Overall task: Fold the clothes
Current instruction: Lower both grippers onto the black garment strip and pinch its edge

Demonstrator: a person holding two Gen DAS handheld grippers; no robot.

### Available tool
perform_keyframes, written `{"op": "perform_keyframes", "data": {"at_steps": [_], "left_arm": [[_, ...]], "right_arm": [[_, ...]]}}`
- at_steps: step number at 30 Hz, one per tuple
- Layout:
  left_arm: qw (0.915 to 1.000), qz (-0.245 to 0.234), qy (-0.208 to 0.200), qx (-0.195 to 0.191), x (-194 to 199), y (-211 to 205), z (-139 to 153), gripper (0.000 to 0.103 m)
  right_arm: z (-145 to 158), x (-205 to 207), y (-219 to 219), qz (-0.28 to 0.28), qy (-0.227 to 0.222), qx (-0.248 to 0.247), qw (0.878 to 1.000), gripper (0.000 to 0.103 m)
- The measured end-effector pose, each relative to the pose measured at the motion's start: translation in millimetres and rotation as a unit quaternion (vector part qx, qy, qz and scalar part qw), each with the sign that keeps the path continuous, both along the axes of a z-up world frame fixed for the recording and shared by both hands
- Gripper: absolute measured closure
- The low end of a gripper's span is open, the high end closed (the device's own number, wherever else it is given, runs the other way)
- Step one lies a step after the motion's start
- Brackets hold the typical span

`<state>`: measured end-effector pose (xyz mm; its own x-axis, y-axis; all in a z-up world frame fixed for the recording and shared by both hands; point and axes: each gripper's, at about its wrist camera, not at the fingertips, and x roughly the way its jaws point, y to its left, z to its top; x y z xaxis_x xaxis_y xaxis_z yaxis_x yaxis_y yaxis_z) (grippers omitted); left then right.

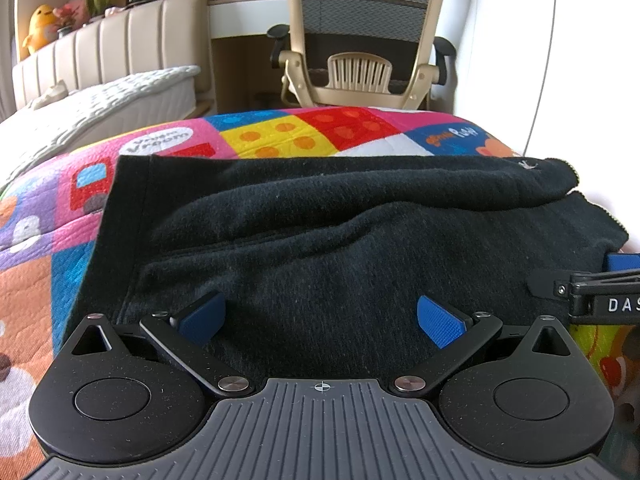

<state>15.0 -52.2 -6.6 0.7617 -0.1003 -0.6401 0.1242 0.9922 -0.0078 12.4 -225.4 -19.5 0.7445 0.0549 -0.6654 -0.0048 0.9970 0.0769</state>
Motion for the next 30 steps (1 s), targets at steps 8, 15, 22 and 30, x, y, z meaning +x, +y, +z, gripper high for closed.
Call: {"op": "perform_keyframes", "data": {"at_steps": [8,15,22,30], "left_arm": [[0.9999,0.007,0.013,0.002,2,-2,2,0.000],[0.9996,-0.004,0.028,0.006,3,0,3,0.000],[0.9950,-0.004,0.039,-0.092,6,26,30,0.000],[0.9929,0.111,-0.027,-0.035,65,95,74,0.005]], "right_arm": [[0,-1,-5,0.001,-0.006,0.015,1.000,0.000],[-1,-7,-27,-0.001,-0.032,0.092,0.995,0.000],[-4,-14,-53,-0.008,-0.058,0.183,0.981,0.000],[-2,-13,-48,-0.006,-0.053,0.164,0.985,0.000]]}}
